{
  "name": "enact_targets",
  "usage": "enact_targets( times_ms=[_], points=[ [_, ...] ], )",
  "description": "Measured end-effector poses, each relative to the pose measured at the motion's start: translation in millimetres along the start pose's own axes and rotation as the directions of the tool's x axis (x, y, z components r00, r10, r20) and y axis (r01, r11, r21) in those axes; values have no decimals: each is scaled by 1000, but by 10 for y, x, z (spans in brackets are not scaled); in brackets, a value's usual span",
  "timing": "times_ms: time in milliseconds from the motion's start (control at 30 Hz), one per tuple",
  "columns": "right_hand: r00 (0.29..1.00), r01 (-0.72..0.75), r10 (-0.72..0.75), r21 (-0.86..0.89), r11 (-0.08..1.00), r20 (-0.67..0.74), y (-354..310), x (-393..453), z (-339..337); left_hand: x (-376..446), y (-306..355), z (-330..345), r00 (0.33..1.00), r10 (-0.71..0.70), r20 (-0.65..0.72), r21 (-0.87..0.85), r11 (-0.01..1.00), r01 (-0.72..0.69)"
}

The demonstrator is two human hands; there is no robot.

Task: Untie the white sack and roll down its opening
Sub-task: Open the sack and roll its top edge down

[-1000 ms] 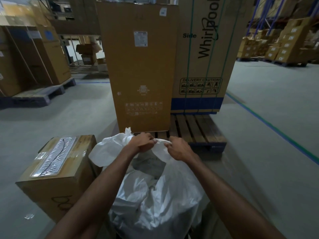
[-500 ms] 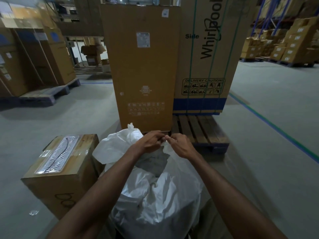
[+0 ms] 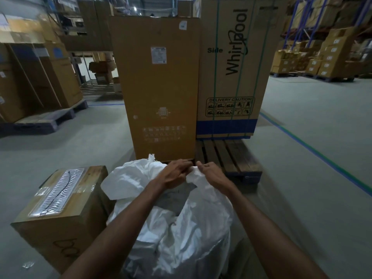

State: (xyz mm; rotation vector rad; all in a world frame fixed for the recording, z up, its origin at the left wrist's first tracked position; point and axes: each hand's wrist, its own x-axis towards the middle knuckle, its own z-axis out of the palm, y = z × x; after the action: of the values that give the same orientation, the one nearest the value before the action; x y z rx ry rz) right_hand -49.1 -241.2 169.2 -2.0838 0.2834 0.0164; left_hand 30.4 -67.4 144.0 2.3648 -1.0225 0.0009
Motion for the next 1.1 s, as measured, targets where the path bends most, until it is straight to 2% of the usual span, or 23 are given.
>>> enact_targets(
  times_ms=[67, 167, 233, 300, 367, 433, 467, 533, 600, 667, 700, 767, 833, 900, 967, 1033, 1100],
  points=[
    [997, 14, -27, -157, 987, -79, -14, -64, 66, 77, 35, 9, 995, -86, -54, 75, 993, 90],
    [959, -91, -34, -419, 904, -282, 47, -114, 206, 181, 39, -35, 954, -273, -124, 31, 960, 278],
    [937, -158, 23, -365, 917, -347, 85, -78, 247, 225, 44, -39, 945, -302, -128, -38, 953, 300],
    [927, -158, 84, -176, 972, -365, 83, -20, 200, 214, 74, -11, 969, -233, -79, -49, 972, 230],
    [966, -118, 125, 42, 992, -224, 73, 43, 67, 189, 80, 11, 996, -83, 14, 48, 995, 82],
    [988, -152, 155, 134, 979, -13, 67, 53, -82, 186, 73, 2, 997, 29, 78, 130, 991, -39],
    [986, -167, 163, 130, 977, 39, 71, 42, -113, 195, 79, 2, 994, 62, 88, 140, 987, -74],
    [986, -163, 166, 94, 982, -22, 92, 35, -72, 244, 128, 36, 997, 41, 73, 158, 986, -52],
    [971, -158, 140, -77, 984, -196, 145, -19, 45, 304, 177, 66, 993, -117, -8, 173, 978, 116],
    [940, -182, 96, -245, 952, -326, 252, -67, 164, 350, 186, 72, 957, -272, -98, 156, 946, 285],
    [924, -194, 101, -224, 955, -369, 279, -81, 186, 368, 181, 74, 951, -291, -100, 128, 944, 303],
    [901, -175, 129, -75, 982, -413, 297, -83, 159, 366, 215, 77, 977, -213, -13, 64, 975, 213],
    [935, -126, 155, 110, 986, -319, 298, -44, 37, 316, 280, 49, 996, -53, 75, 43, 998, 50],
    [976, -153, 188, 272, 950, -108, 286, -46, -130, 291, 328, 7, 993, 81, 87, 52, 995, -86],
    [981, -191, 194, 294, 937, 19, 274, -39, -219, 307, 380, 11, 991, 114, 68, 70, 990, -119],
    [978, -190, 203, 211, 959, -41, 231, -43, -178, 366, 436, 40, 998, 47, 33, 131, 990, -51],
    [956, -201, 208, 55, 978, -206, 229, -82, -57, 434, 446, 60, 991, -115, -67, 137, 983, 124]
  ],
)
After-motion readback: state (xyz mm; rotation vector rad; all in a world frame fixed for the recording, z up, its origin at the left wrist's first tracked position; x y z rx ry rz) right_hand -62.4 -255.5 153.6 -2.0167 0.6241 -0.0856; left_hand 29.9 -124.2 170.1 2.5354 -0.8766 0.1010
